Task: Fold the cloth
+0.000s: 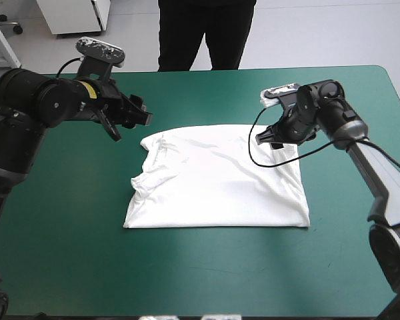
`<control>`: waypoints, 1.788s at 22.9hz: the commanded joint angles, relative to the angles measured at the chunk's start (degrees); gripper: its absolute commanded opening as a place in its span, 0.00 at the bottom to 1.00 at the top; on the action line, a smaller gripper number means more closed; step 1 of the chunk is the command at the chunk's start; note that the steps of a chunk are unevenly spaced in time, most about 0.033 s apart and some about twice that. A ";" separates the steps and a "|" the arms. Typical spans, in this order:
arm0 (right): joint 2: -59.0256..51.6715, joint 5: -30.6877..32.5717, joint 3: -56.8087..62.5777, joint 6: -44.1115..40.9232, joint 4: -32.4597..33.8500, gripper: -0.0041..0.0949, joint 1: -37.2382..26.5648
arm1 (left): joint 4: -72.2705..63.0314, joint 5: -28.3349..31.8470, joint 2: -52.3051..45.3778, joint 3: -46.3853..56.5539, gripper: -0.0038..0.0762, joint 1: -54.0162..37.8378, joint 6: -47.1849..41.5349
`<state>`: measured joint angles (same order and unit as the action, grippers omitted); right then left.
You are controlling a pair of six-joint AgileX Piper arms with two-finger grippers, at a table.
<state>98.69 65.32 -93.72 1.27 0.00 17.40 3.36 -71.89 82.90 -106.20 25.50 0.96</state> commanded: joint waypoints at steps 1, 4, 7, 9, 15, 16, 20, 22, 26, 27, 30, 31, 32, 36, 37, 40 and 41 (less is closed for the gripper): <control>-8.11 2.73 -1.21 -1.91 5.72 0.61 -0.16 | 1.45 -1.99 -5.74 3.34 0.66 0.22 -1.75; -14.35 3.98 1.29 -4.00 10.46 0.61 -0.16 | 2.93 -1.99 -9.75 14.11 0.66 0.22 -4.55; -22.05 4.40 6.76 -6.33 13.19 0.61 -0.16 | 4.20 -1.99 -11.13 26.14 0.69 0.08 -7.36; -27.65 4.49 12.47 -6.92 13.45 0.61 -0.16 | 4.45 -0.10 -10.14 32.94 0.76 0.08 -8.38; -36.95 4.38 22.83 -9.21 15.93 0.61 -0.16 | 1.66 8.34 -4.90 41.42 0.81 -1.70 -8.90; -37.42 4.38 23.59 -9.21 16.04 0.61 -0.16 | 1.66 9.17 -4.37 42.20 0.81 -1.70 -9.29; -38.86 4.51 26.14 -9.30 16.08 0.61 -0.16 | 1.13 10.77 -0.47 45.33 0.81 -1.70 -9.29; -39.29 4.40 26.93 -9.67 16.08 0.61 -0.16 | -0.05 11.83 1.45 46.53 0.81 -1.70 -9.29; -39.84 2.77 29.33 -11.42 15.05 0.61 -0.16 | -2.47 13.99 5.63 46.99 0.81 -1.70 -9.29; -40.06 2.20 29.93 -11.69 14.15 0.61 -0.16 | -2.47 14.31 6.37 46.99 0.81 -1.70 -9.29; -40.06 1.08 31.19 -11.82 12.51 0.61 -0.16 | -3.36 14.21 8.87 46.99 0.81 -1.70 -9.29; -40.06 0.52 31.77 -11.82 12.36 0.61 -0.16 | -4.51 14.21 9.63 46.99 0.81 -1.70 -9.12; -40.06 -0.61 32.43 -11.82 12.36 0.61 -0.16 | -6.46 14.45 11.11 46.99 0.79 -1.70 -8.69; -39.83 -3.42 35.83 -12.19 11.84 0.61 -0.16 | -9.39 14.87 13.60 46.99 0.50 -1.70 -8.47; -39.83 -4.54 36.64 -12.27 11.59 0.61 -0.16 | -9.39 14.89 13.85 46.99 0.44 -1.59 -8.47; -39.45 -11.07 40.87 -13.79 8.62 0.61 -0.16 | -9.27 15.27 14.60 46.99 0.06 -1.59 -8.15; -38.27 -12.36 41.65 -13.79 6.94 0.61 -0.16 | -9.27 15.40 14.73 46.99 0.04 -1.59 -7.07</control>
<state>60.02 57.51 -51.87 -12.07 8.21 17.40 -5.25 -59.97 95.95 -60.11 23.37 -6.85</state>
